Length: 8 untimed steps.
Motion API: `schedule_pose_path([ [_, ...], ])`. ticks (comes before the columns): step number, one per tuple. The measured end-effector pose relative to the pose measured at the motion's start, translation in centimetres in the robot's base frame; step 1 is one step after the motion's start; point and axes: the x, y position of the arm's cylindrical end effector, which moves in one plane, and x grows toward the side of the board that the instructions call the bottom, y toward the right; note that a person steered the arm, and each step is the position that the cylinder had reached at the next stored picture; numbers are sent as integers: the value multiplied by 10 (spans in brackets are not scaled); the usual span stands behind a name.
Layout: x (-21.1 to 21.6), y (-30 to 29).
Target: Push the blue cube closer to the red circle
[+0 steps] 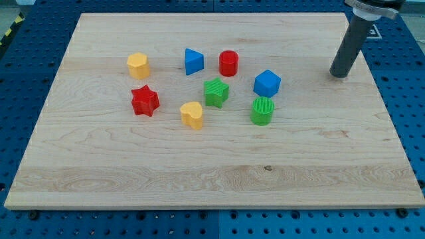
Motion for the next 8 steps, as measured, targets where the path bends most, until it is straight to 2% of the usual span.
schedule_pose_path([
  [2, -2, -9],
  [3, -51, -60],
  [4, -37, -81],
  [5, 13, -56],
  [7, 38, -68],
  [8, 53, -99],
])
